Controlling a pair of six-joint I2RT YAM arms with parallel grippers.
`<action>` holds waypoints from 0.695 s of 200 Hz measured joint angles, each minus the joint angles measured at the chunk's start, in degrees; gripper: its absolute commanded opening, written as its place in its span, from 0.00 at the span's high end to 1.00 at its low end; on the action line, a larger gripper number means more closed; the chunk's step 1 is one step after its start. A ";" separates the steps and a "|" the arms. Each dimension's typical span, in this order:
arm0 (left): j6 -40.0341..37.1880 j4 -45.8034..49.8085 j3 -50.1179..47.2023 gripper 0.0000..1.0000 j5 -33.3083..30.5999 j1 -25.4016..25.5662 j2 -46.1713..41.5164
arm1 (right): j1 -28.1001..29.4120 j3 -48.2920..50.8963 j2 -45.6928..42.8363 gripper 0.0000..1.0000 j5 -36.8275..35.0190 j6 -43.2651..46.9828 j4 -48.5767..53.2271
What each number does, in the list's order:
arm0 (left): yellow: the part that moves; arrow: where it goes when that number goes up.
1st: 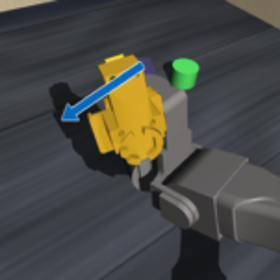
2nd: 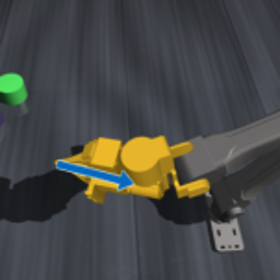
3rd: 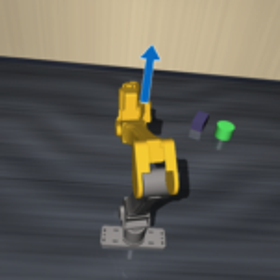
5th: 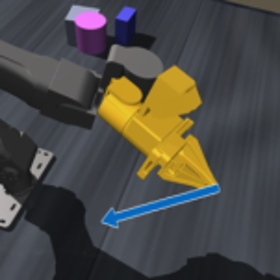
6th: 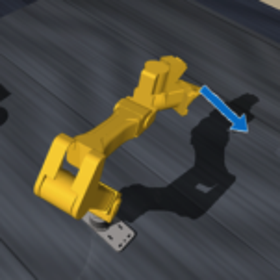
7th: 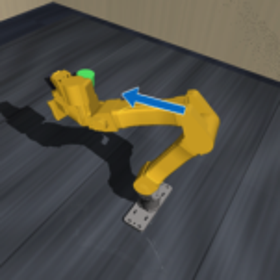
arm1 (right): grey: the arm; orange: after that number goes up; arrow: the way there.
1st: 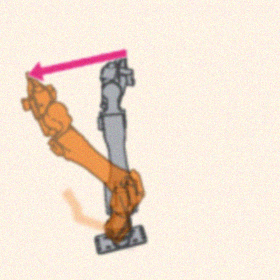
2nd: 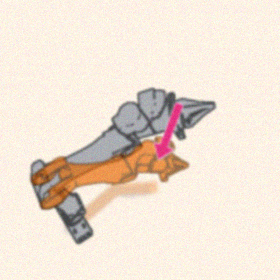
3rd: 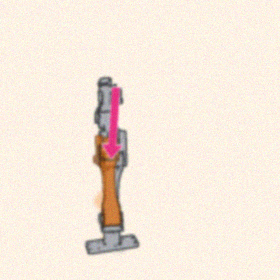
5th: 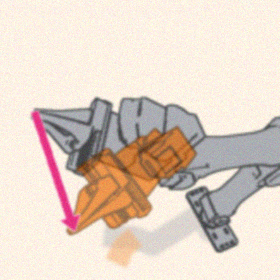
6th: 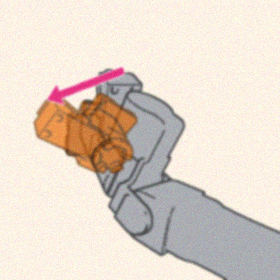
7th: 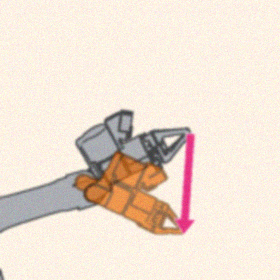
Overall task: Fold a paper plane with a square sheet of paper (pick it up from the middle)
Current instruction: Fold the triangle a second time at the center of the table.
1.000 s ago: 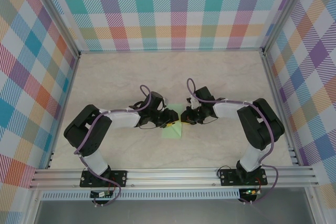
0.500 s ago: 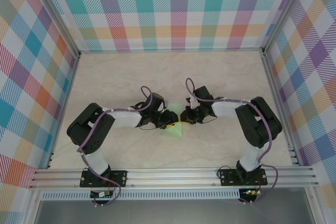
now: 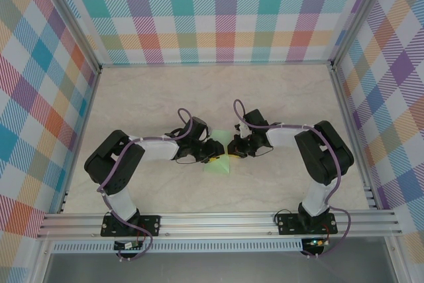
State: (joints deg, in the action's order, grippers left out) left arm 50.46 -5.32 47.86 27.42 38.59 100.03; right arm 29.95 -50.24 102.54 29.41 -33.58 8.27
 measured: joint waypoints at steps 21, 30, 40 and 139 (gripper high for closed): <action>-0.17 0.46 0.02 0.66 0.04 0.00 0.00 | 0.00 0.00 0.00 0.90 0.00 0.00 0.04; -0.17 0.44 0.04 0.66 0.17 0.00 0.00 | 0.00 0.00 0.00 0.90 0.00 0.00 0.17; -0.17 0.33 0.04 0.66 0.28 0.00 0.00 | -0.02 0.00 0.00 0.90 0.00 0.00 0.31; -0.33 -1.09 0.28 0.66 1.31 0.68 -0.87 | 0.00 0.00 0.00 0.90 -0.02 -0.02 0.39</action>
State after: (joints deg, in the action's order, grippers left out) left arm 50.13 -6.42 48.14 28.73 39.27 99.15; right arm 29.95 -50.24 102.54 29.39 -33.61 8.67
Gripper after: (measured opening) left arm 0.343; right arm 0.101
